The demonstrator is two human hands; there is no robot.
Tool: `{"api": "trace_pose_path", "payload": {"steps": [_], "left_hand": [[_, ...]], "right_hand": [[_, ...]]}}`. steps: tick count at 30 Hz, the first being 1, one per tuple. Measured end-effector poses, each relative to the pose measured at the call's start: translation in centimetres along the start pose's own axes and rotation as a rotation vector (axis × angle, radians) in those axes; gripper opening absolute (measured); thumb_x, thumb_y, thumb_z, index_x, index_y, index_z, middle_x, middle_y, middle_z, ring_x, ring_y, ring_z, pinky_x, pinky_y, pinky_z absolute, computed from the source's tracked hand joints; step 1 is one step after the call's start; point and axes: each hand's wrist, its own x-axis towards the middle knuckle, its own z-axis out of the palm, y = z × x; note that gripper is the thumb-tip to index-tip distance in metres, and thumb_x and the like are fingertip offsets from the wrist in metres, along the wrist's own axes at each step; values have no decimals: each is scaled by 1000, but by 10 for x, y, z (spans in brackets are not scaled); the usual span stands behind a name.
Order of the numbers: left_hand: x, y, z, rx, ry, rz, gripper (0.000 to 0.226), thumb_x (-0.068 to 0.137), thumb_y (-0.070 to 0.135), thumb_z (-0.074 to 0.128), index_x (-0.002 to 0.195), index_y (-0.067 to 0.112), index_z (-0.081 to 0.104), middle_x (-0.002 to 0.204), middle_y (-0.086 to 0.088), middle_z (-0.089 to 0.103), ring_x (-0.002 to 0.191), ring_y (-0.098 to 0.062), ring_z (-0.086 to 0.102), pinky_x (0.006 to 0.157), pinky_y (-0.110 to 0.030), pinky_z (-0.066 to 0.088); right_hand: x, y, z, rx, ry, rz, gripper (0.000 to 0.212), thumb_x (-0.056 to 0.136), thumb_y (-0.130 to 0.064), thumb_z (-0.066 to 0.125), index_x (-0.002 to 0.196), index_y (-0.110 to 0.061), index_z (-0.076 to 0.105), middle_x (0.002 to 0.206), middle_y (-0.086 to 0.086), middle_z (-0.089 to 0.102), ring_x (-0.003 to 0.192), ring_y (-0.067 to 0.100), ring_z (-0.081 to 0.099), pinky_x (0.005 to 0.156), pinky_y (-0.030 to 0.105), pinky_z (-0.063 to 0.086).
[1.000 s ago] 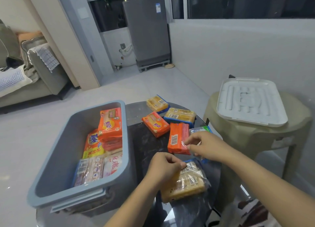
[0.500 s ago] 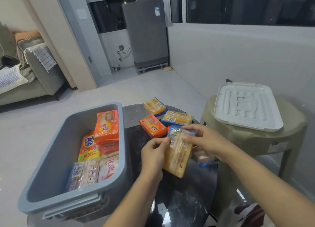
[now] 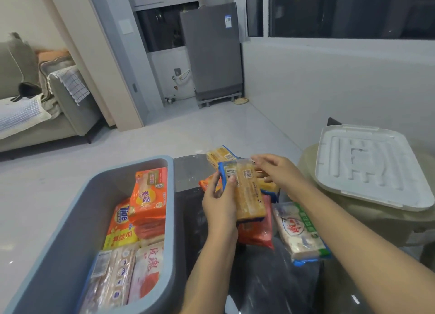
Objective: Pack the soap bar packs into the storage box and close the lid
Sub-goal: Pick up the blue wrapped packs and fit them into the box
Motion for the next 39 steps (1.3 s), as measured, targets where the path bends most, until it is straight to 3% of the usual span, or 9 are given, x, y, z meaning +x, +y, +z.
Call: {"api": "trace_pose_path", "payload": {"steps": [2,4,8,13,17,25,31,36,39], "left_hand": [[9,-4,0,-16,69,9,30,81,19,72,109,31,65,100,-1,72,95,-19,70,86,-43,57],[13,-6,-2,-58,112,6,36,82,18,72,116,26,65,102,-1,72,91,-15,71,81,-40,59],[21,-13,-7,-115,170,2,44,83,17,70,125,21,62,118,0,68,102,-16,68,80,-36,59],[26,-16,-8,-170,183,9,39,82,17,72,119,26,65,109,6,71,95,-11,70,59,-22,58],[26,-18,-6,-185,186,12,38,81,17,72,117,28,66,105,9,72,88,-6,71,61,-23,59],[16,-12,-6,-195,184,-10,40,83,17,71,121,25,65,110,5,72,96,-11,70,79,-36,60],[-13,5,5,-184,168,18,40,84,14,70,123,22,64,116,-1,69,104,-19,67,92,-46,54],[-46,26,17,-229,90,-4,39,83,16,71,120,27,65,102,4,73,93,-14,71,87,-46,56],[-65,43,21,-226,43,13,42,82,18,71,122,28,63,106,4,73,96,-16,70,88,-47,56]], "right_hand": [[18,8,-6,-328,57,-40,38,89,-40,56,119,-17,63,110,-4,69,96,12,61,83,28,48],[27,14,-11,-627,-8,23,47,86,-47,56,123,-19,59,125,-1,62,114,18,56,99,37,42],[38,20,-9,-946,-232,153,55,78,-53,62,119,-16,56,123,6,61,113,27,55,97,38,43],[43,16,-6,-828,-212,241,58,72,-43,73,110,-2,60,111,14,66,97,28,61,65,30,41],[42,18,-5,-740,-154,225,56,67,-36,80,105,-10,48,102,7,57,87,20,52,56,25,35],[37,24,-20,-517,-115,276,47,68,-36,79,96,-14,48,92,4,55,79,18,52,56,28,41],[10,1,-39,-370,-22,244,30,76,-30,75,72,-17,47,69,3,54,57,15,51,48,25,42],[-25,-22,-52,-81,99,212,34,76,-35,73,92,-11,55,73,5,62,59,17,54,51,28,41],[-48,-35,-57,118,168,212,39,76,-35,73,101,-13,53,83,7,65,66,18,56,55,29,40]]}}
